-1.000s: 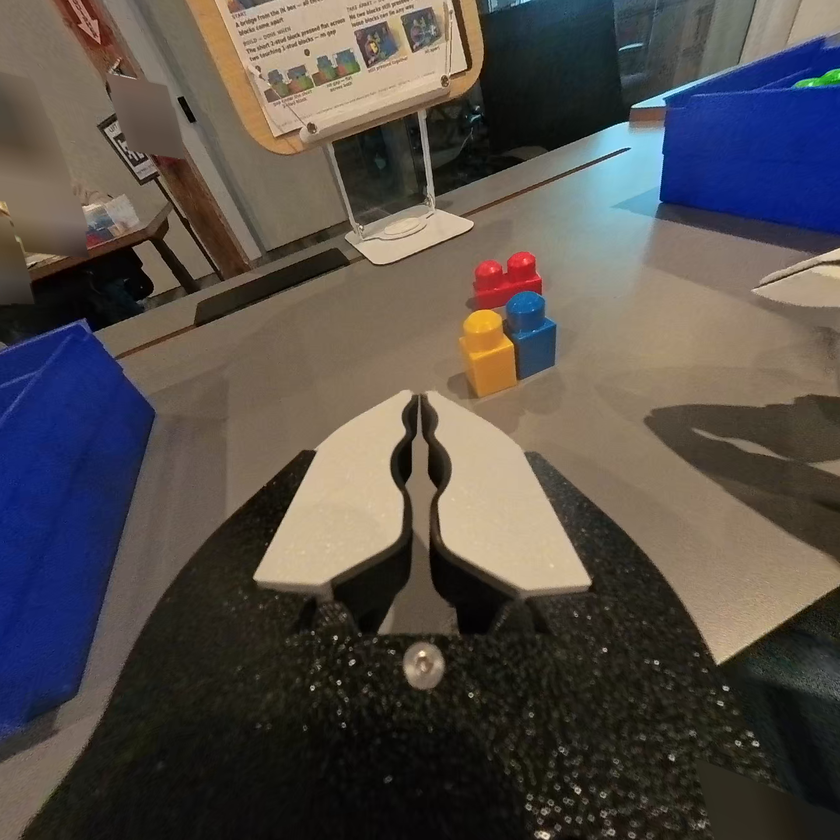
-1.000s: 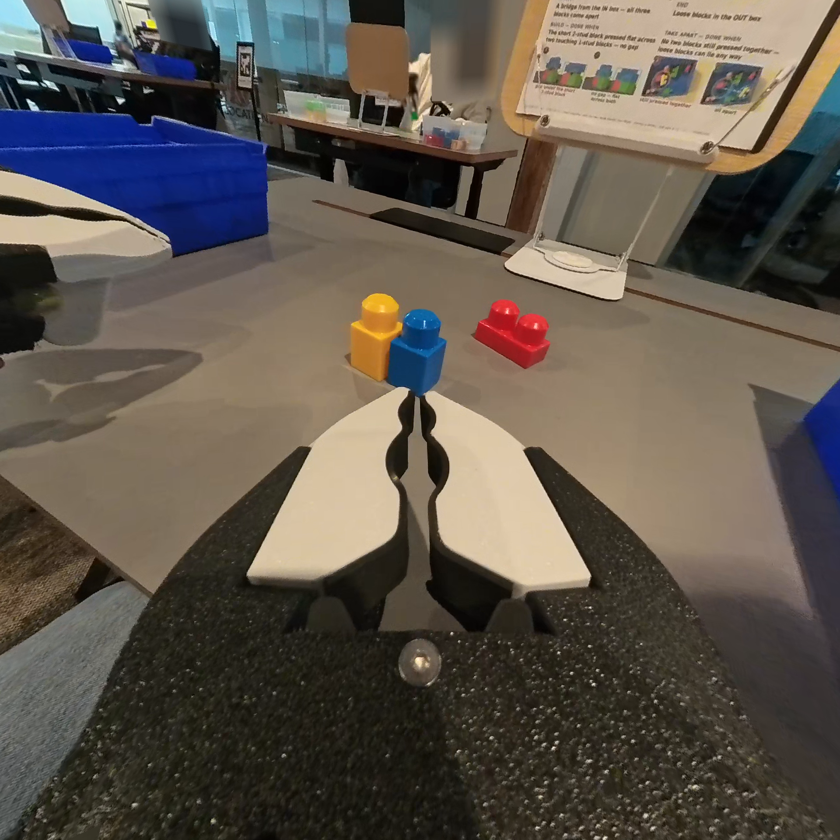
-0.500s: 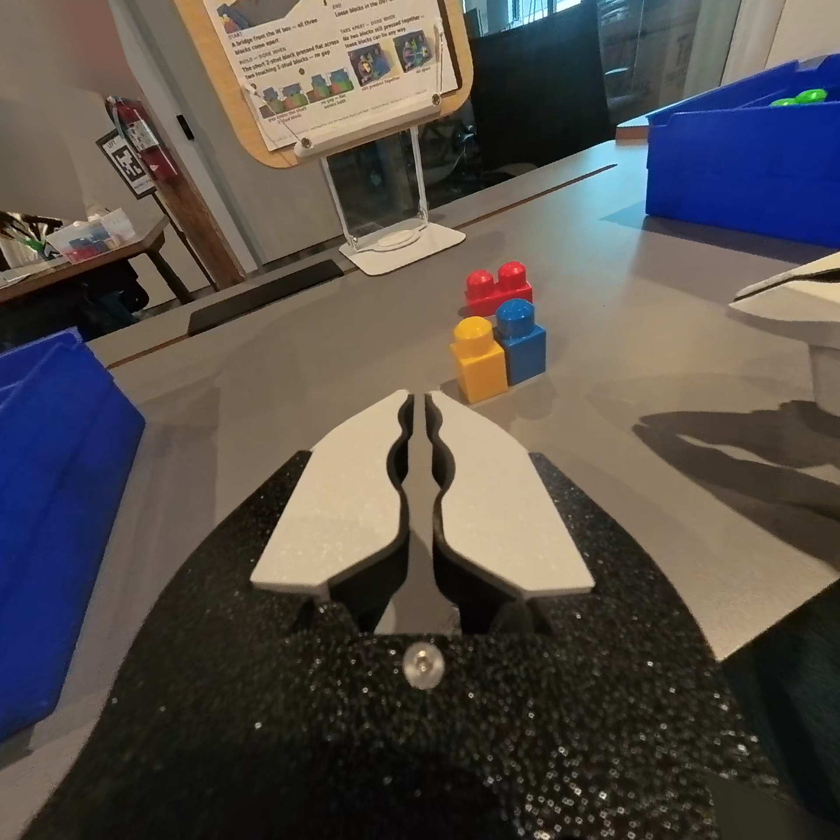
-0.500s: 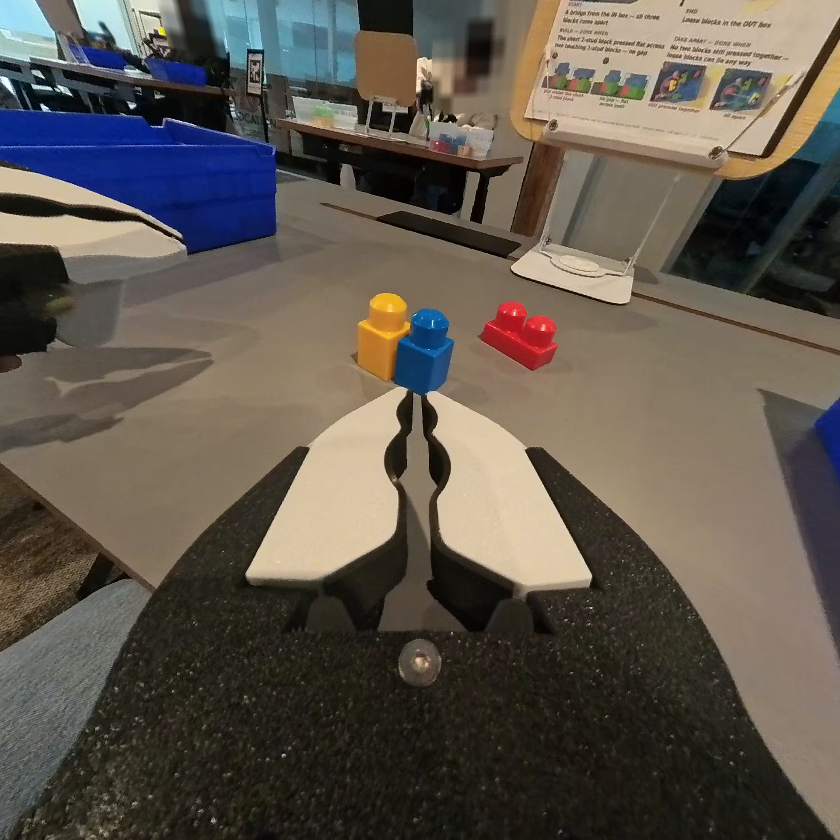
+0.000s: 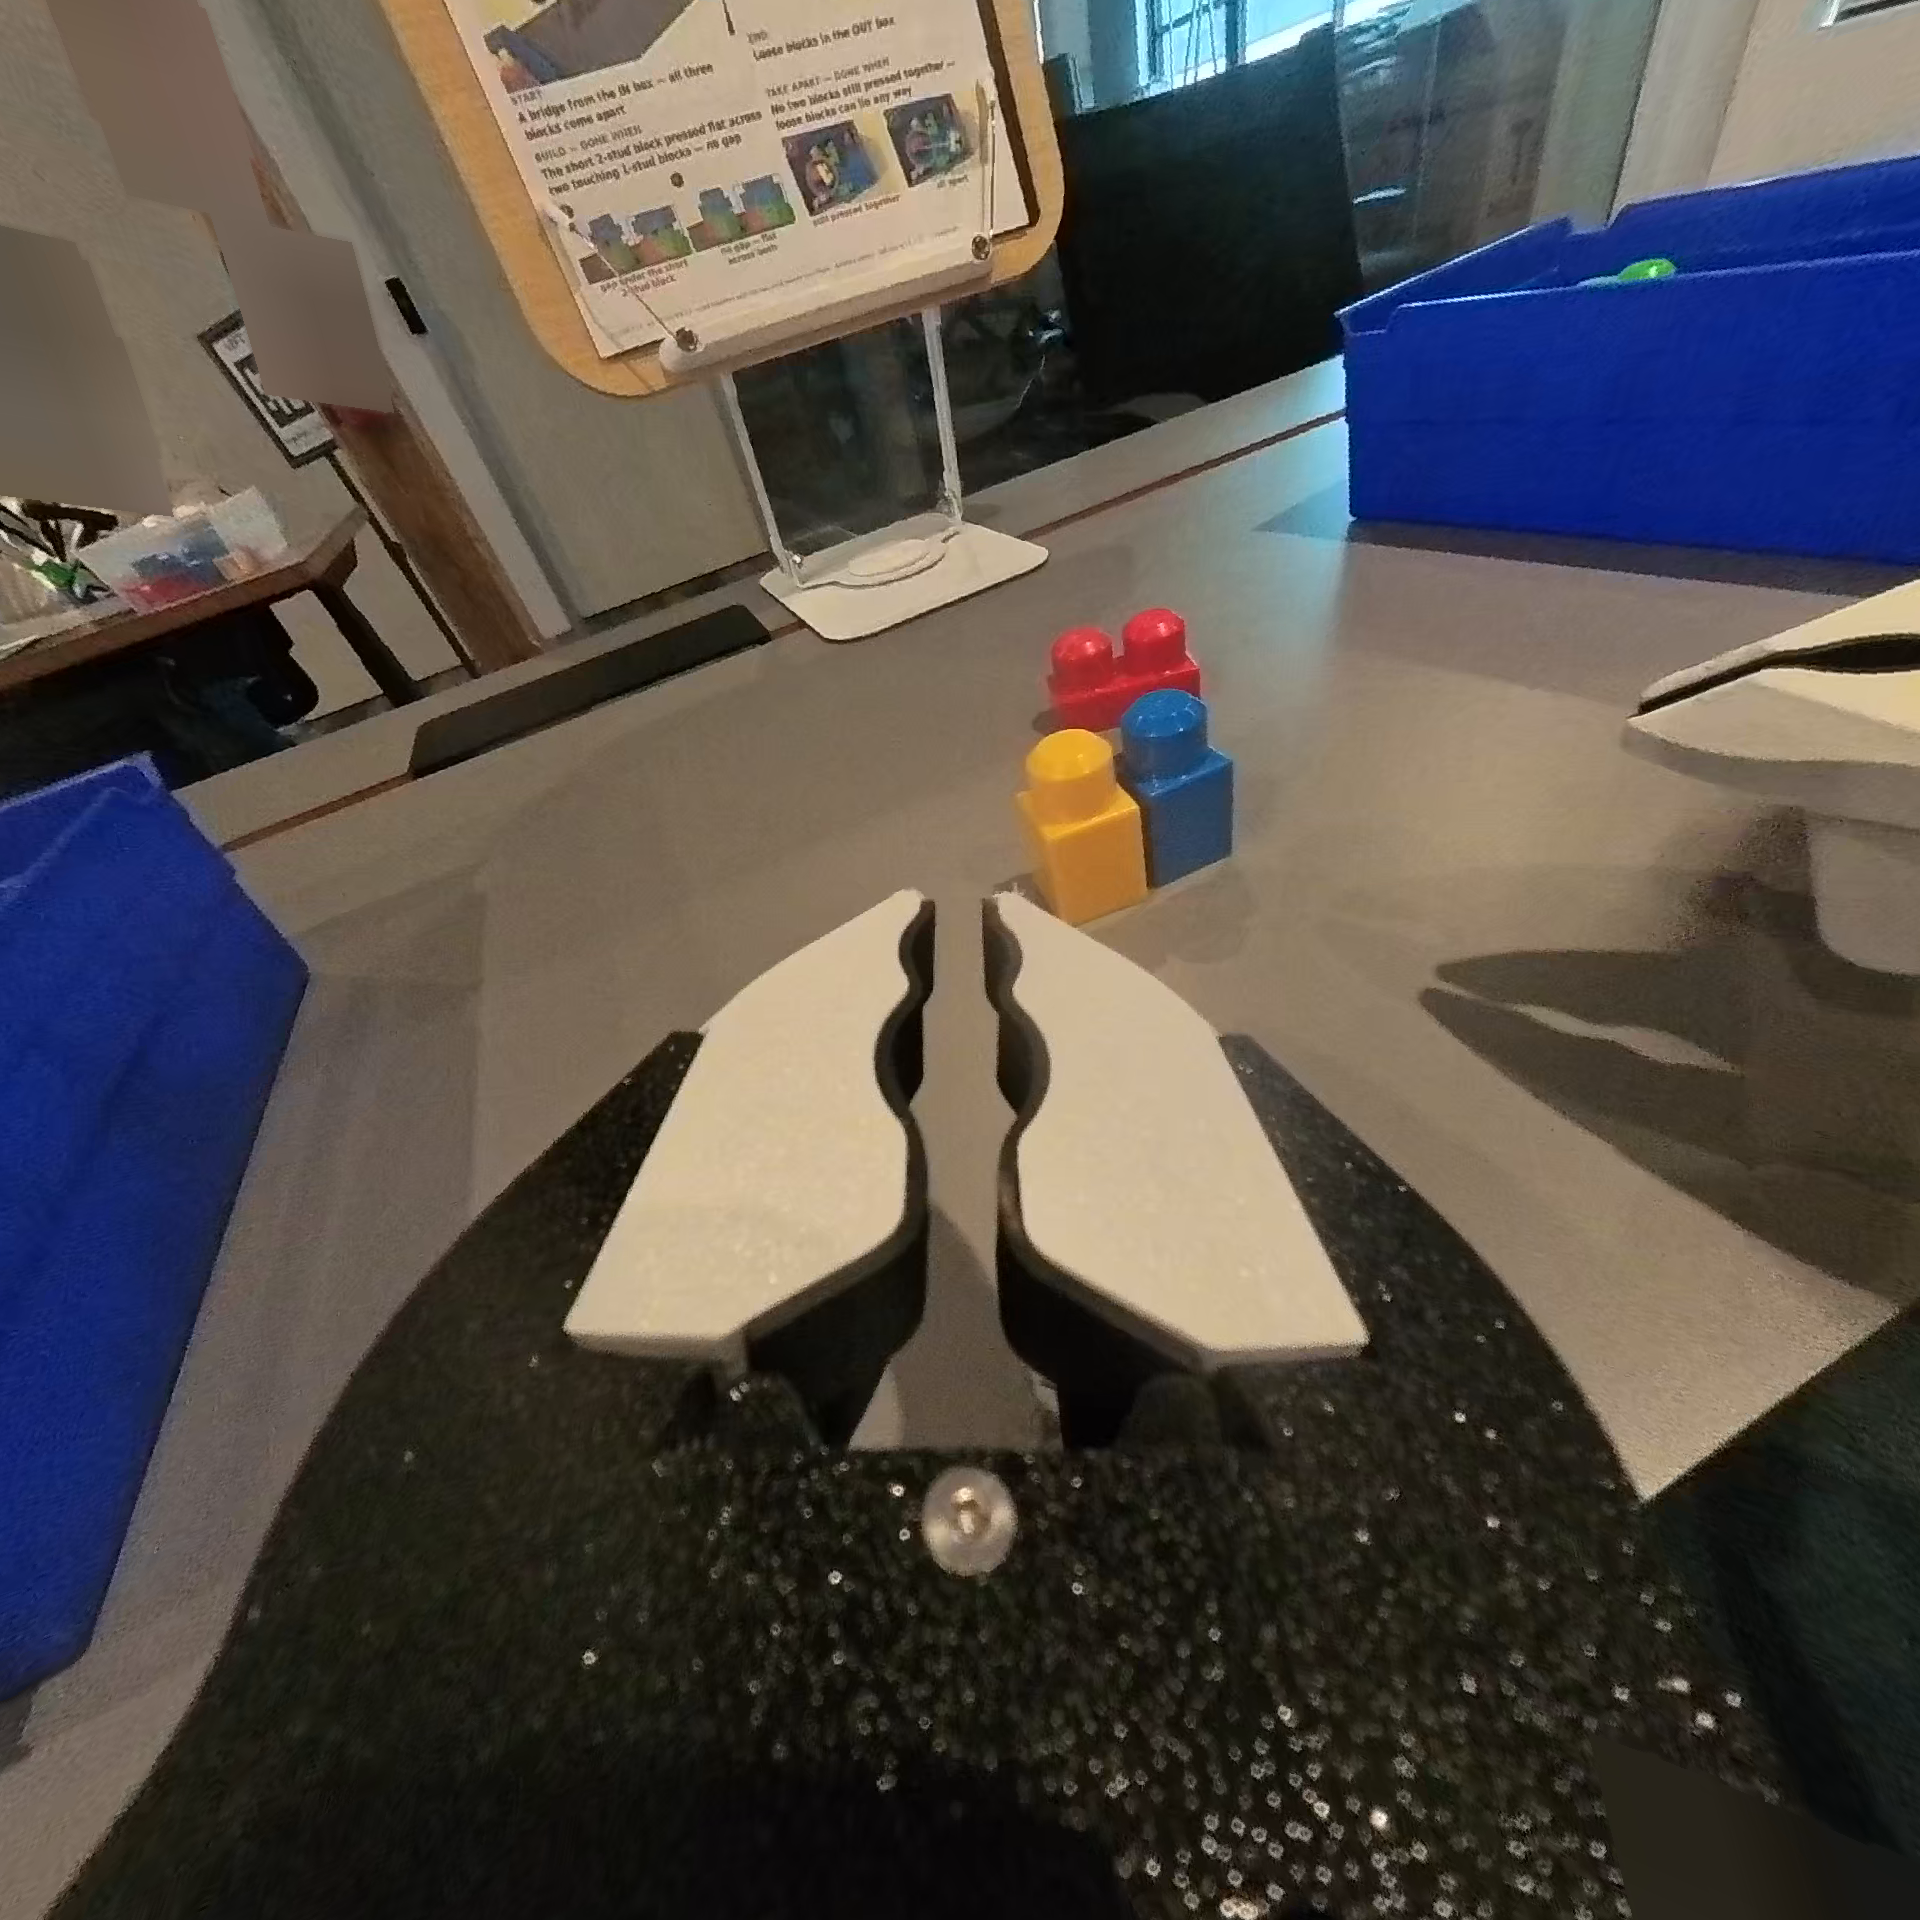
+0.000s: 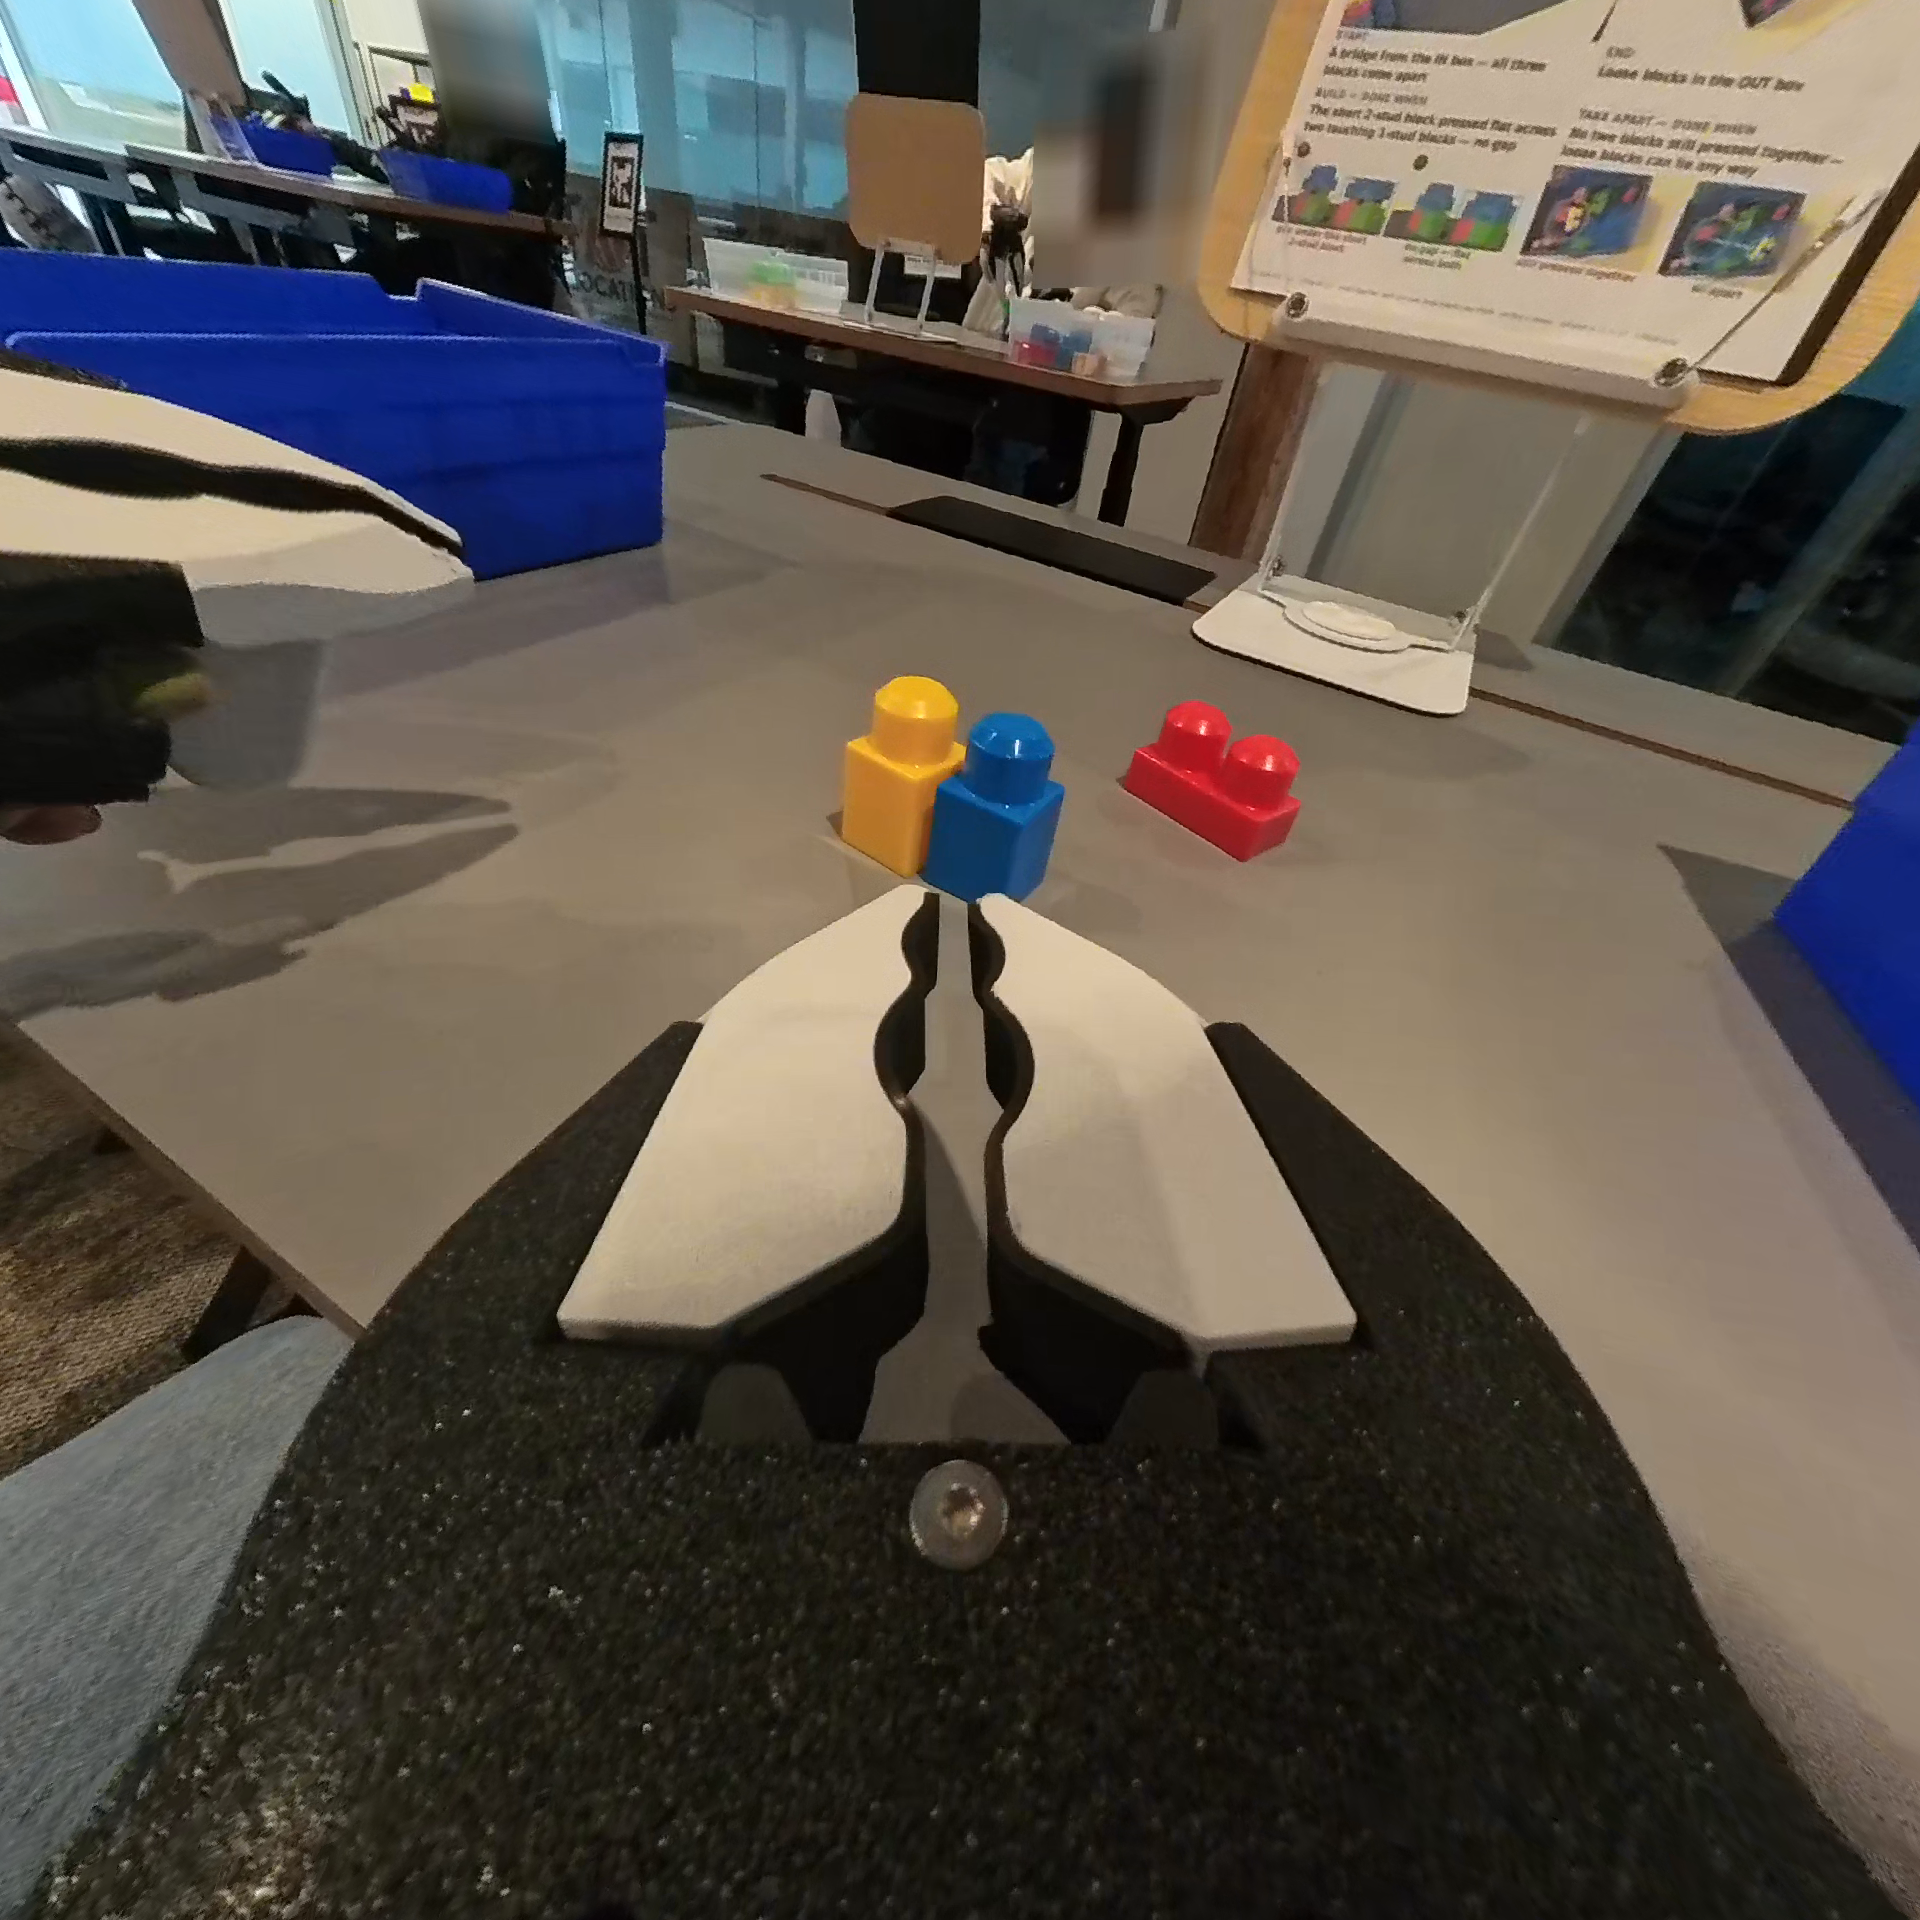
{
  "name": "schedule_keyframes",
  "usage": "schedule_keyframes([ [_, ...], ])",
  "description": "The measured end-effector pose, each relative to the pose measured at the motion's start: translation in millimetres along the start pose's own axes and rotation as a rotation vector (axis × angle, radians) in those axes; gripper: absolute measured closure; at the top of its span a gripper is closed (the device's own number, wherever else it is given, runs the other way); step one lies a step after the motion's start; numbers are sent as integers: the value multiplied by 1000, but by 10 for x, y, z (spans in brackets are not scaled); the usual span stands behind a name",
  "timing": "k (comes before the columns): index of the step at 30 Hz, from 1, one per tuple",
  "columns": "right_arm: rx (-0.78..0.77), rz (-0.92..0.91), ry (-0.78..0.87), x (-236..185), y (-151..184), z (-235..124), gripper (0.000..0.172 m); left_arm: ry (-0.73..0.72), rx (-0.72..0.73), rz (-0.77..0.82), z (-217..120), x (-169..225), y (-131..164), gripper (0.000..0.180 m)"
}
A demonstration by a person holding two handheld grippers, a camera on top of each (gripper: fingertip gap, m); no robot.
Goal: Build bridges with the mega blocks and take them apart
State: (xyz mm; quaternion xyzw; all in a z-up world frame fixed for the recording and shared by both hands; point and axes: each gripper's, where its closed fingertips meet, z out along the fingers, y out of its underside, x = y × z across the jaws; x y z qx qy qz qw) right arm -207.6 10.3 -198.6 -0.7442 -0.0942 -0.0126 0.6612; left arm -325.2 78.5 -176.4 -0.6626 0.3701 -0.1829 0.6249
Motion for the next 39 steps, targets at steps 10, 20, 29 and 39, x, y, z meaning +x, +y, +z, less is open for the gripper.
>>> schedule_keyframes([
  [10, -12, -23, -34, -21, 11, 2, 165, 110, 5, 10, 58, 29, -35, 169],
  [20, -17, -52, -68, 63, -37, 68, 160, 258, 45, 10, 254, 32, -121, 162],
  [29, -39, -214, -318, -38, -33, 354, 154, 550, 11, 172, 559, 97, -90, 151],
  [39, -112, -268, -568, 53, 51, 846, 126, 915, -208, 231, 1003, 227, 257, 109],
])
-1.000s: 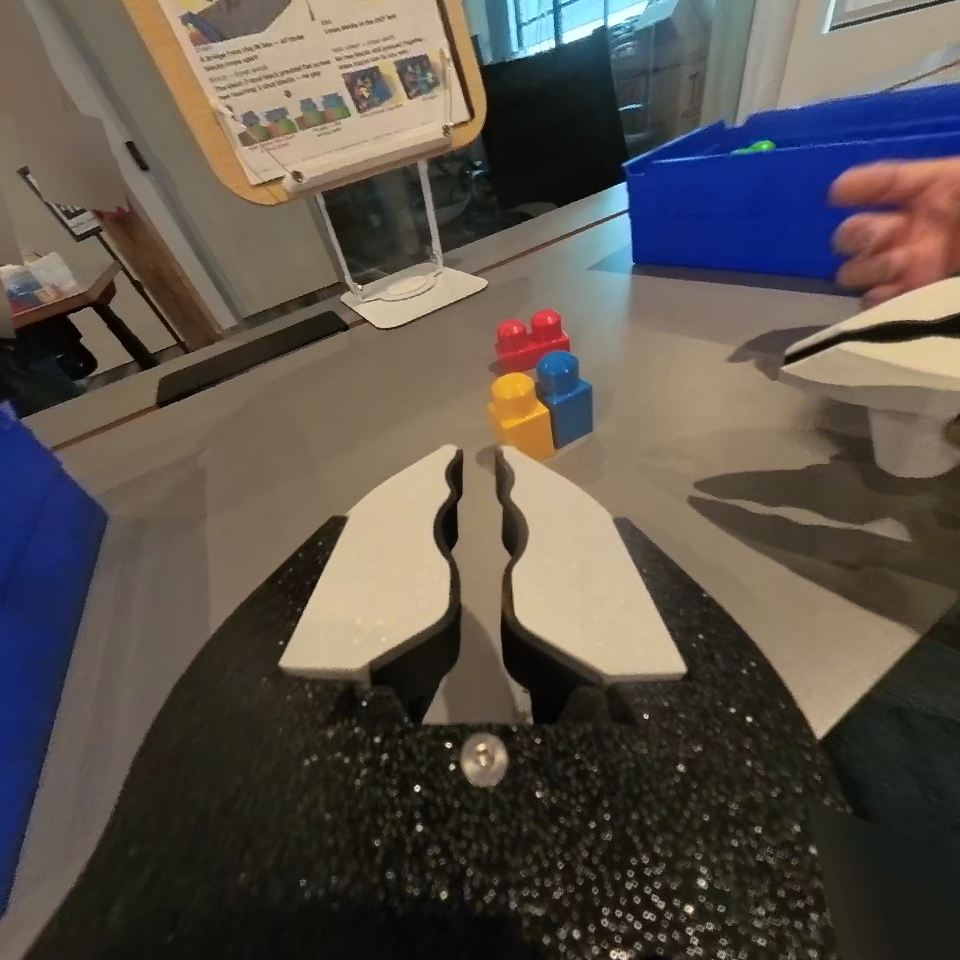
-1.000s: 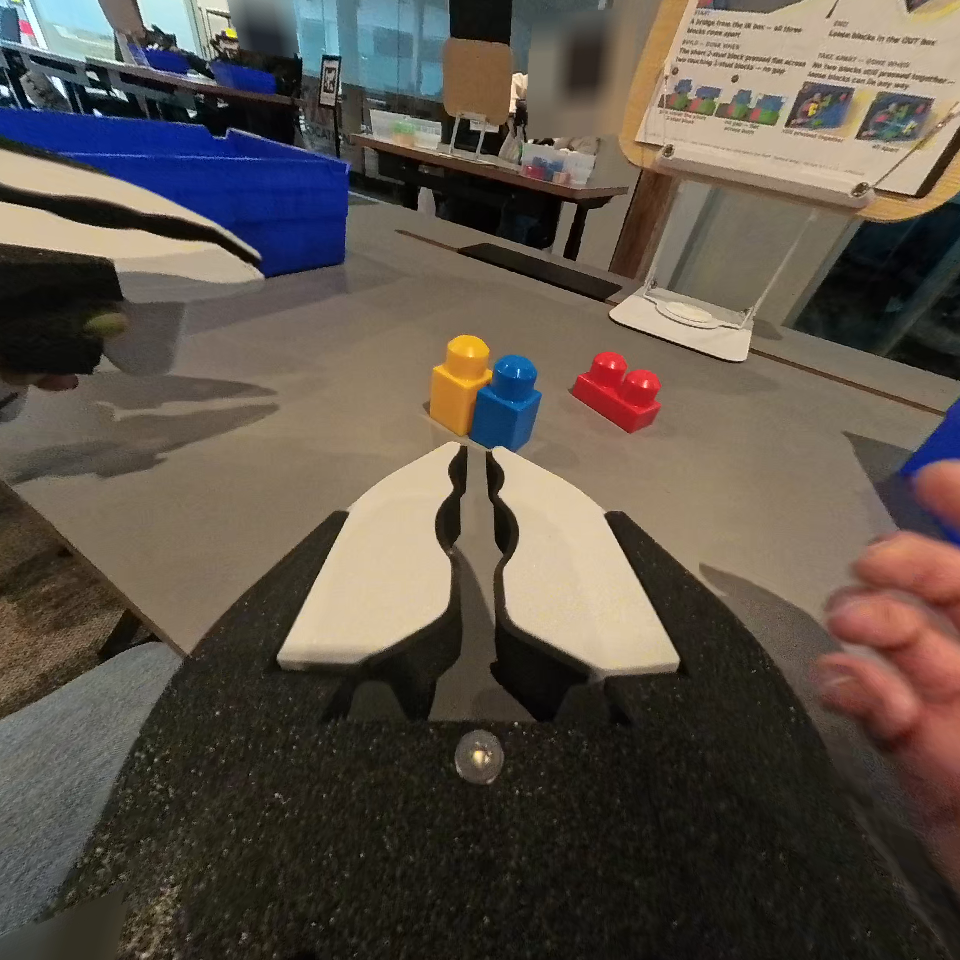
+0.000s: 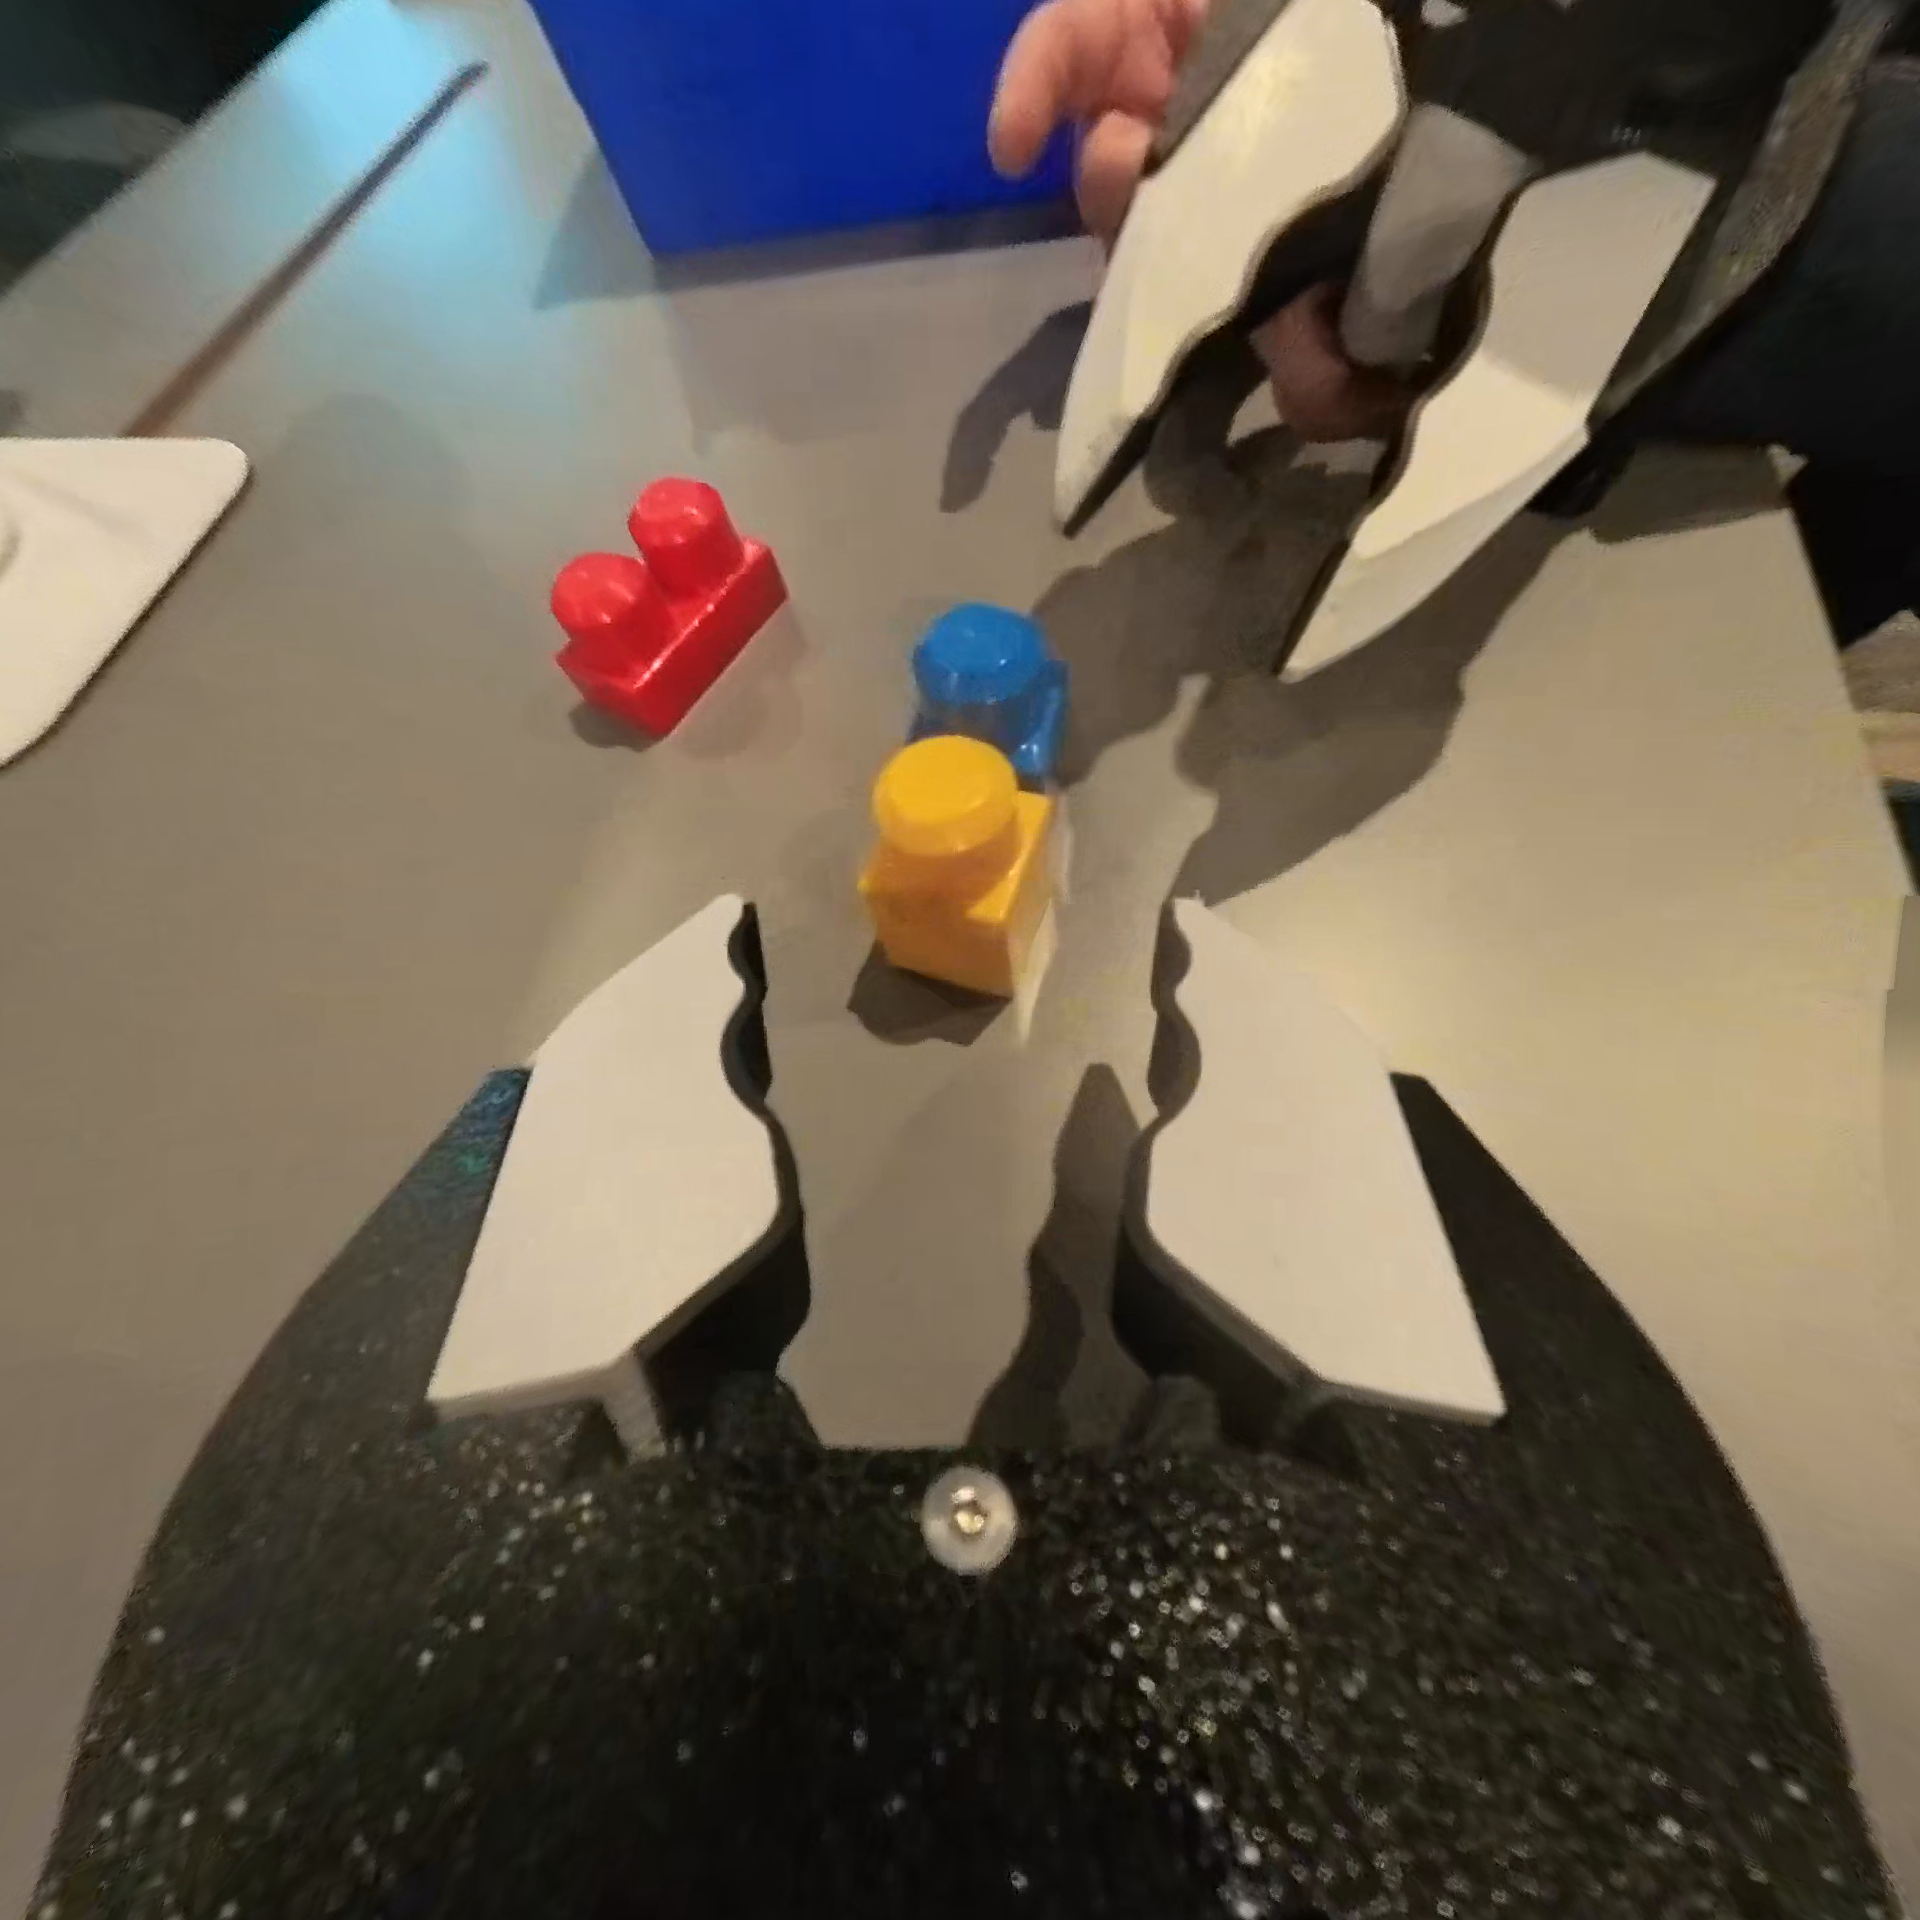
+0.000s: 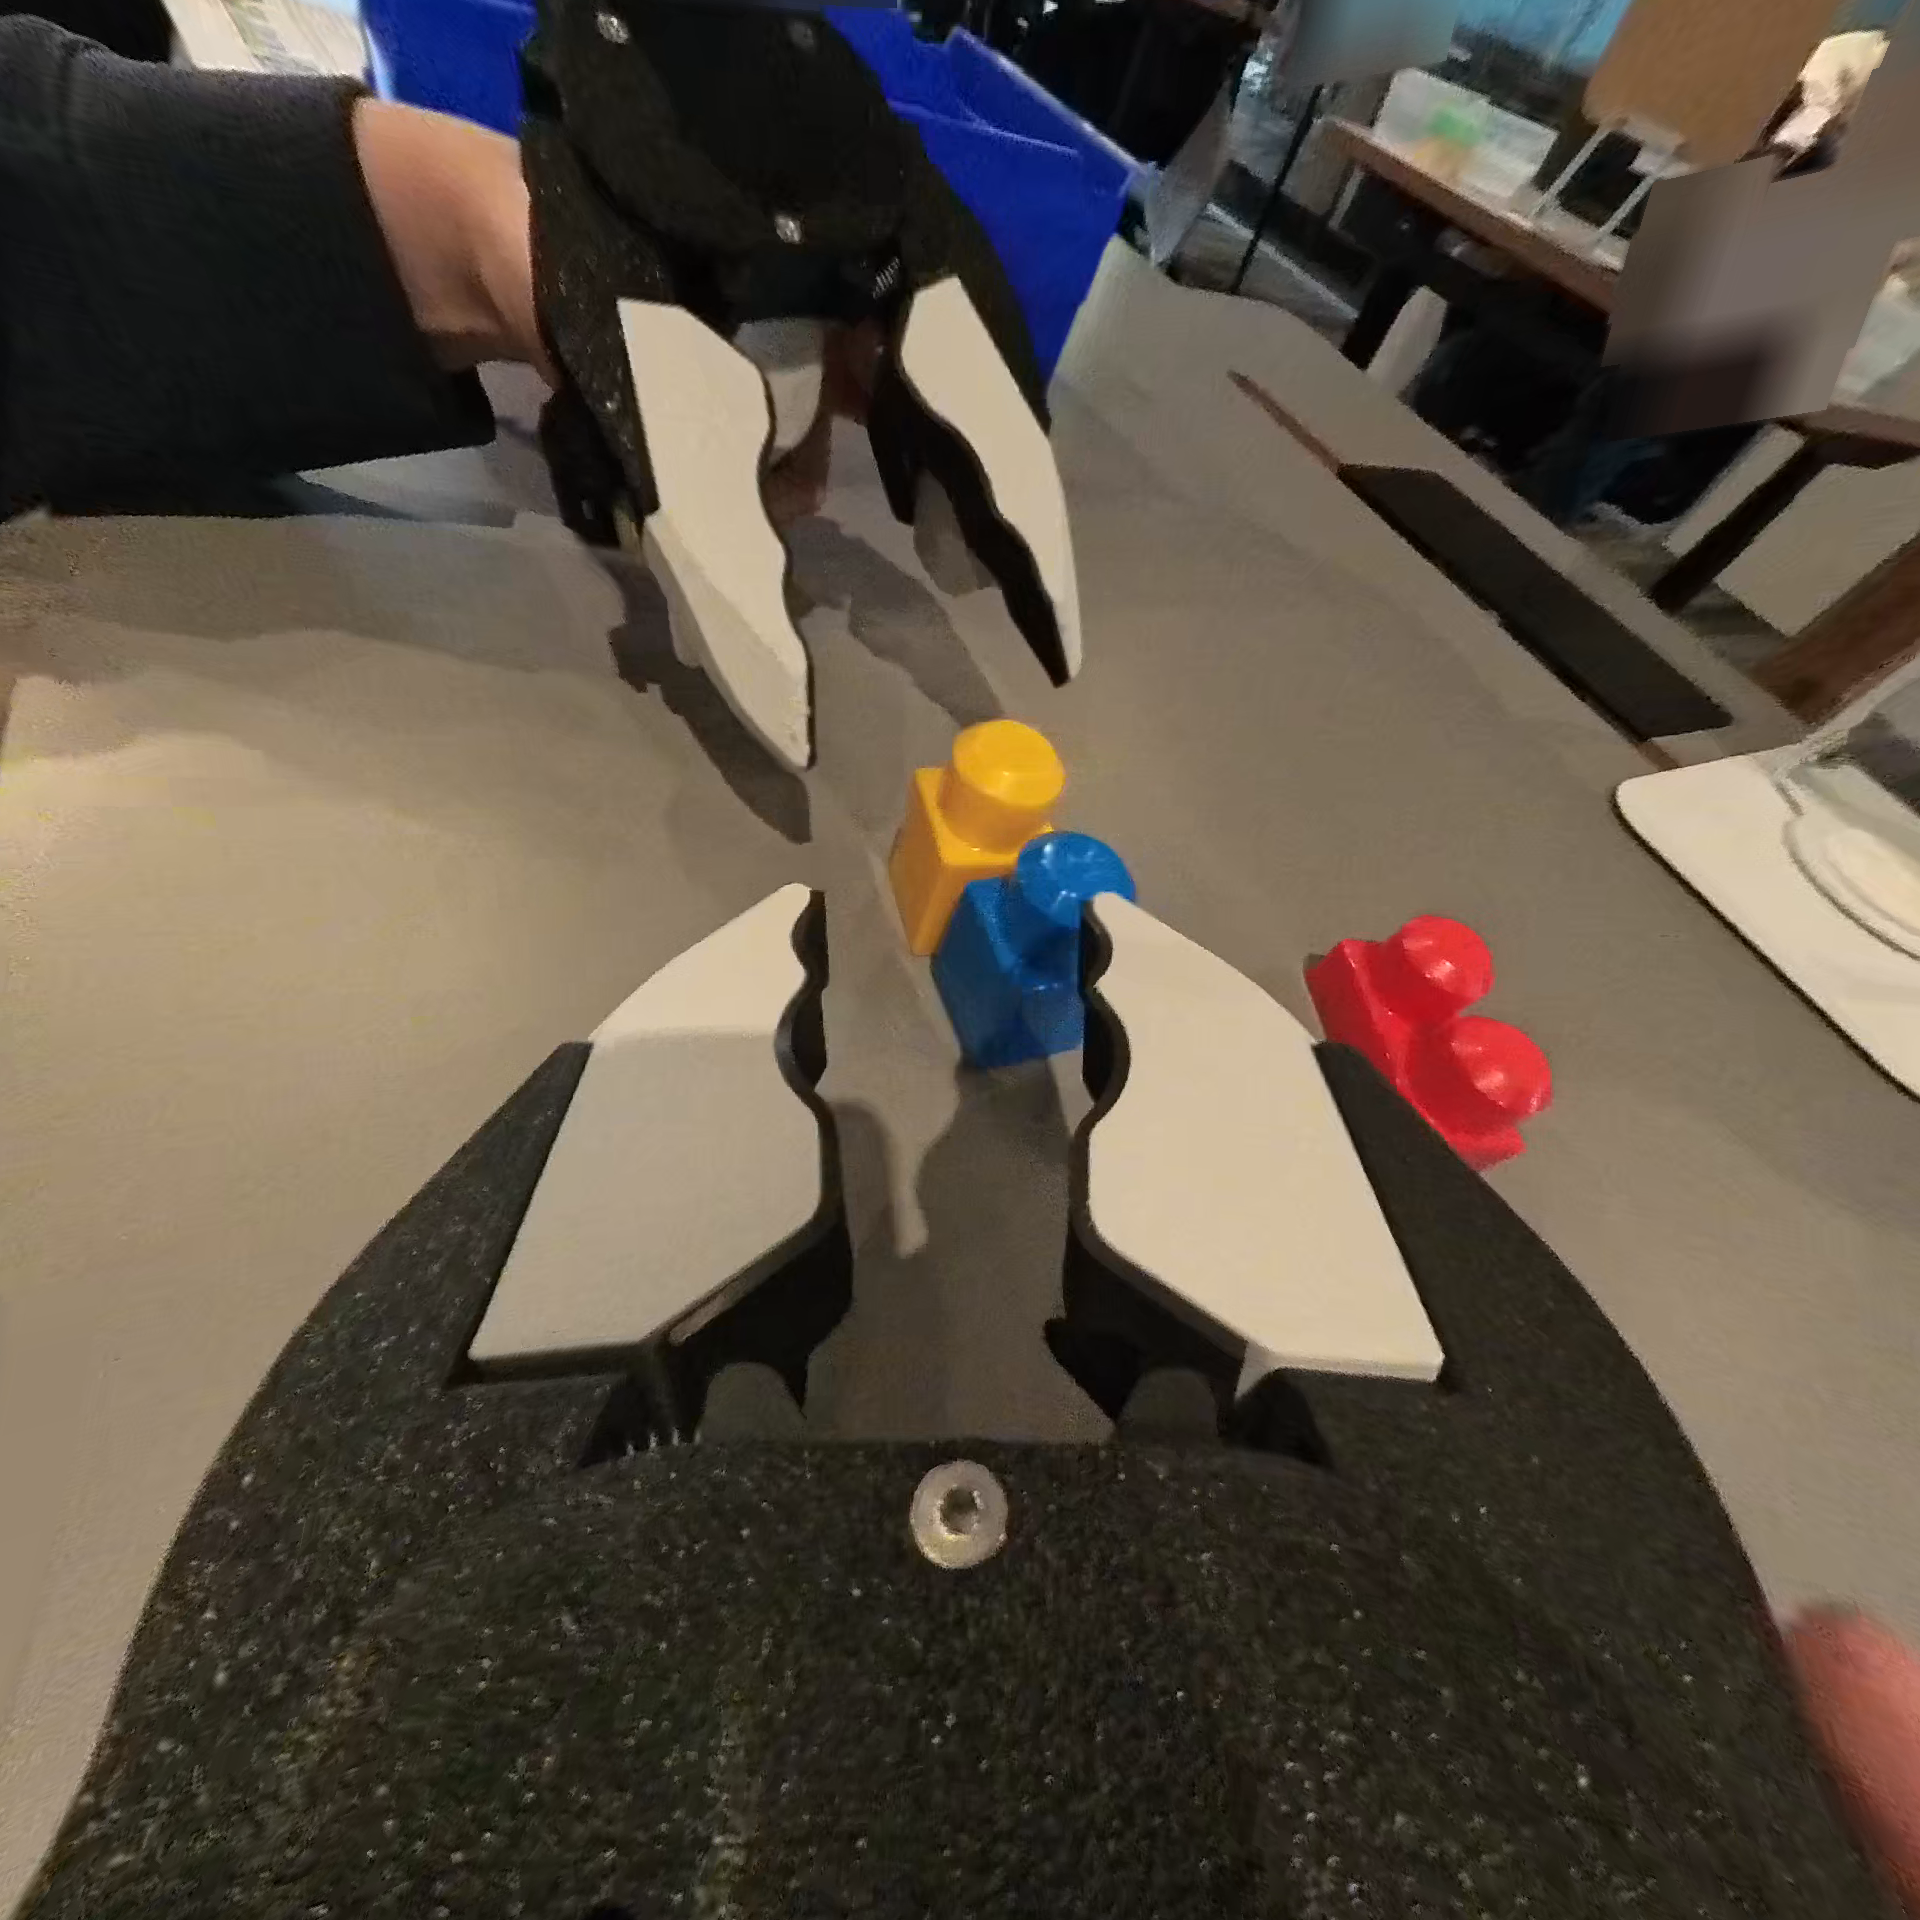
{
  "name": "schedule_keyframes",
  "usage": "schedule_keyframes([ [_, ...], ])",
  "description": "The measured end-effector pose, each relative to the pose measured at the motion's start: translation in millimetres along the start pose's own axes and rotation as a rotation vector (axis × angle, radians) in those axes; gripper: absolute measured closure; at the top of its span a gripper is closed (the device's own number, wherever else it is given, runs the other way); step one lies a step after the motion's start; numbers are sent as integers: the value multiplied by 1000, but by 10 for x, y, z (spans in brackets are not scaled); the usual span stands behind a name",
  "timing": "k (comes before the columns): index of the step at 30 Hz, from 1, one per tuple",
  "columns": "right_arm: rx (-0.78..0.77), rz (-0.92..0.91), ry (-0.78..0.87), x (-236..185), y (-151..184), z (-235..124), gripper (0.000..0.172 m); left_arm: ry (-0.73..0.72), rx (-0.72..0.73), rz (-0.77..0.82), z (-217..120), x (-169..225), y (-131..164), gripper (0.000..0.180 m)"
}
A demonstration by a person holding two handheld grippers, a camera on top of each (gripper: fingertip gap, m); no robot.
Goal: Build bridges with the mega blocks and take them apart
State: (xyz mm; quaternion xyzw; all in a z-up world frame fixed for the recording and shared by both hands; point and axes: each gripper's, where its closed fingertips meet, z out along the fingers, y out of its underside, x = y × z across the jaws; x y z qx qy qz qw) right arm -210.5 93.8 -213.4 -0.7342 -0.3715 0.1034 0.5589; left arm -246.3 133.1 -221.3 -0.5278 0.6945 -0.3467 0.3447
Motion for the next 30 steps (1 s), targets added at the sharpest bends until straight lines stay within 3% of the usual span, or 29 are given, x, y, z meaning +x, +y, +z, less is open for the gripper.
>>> schedule_keyframes([
  [8, -18, 30, -61, 227, 26, 45, 130, 139, -81, 50, 245, -8, 74, 102],
  [15, -27, 95, -16, 286, 102, 9, 171, 213, -80, 50, 346, 20, 96, 106],
  [27, -167, 18, -57, 267, 380, 69, 171, 179, -82, 95, 294, -1, 154, 127],
  [30, -92, 40, -144, 231, 291, 88, 149, 200, -63, 87, 277, 22, 163, 120],
])
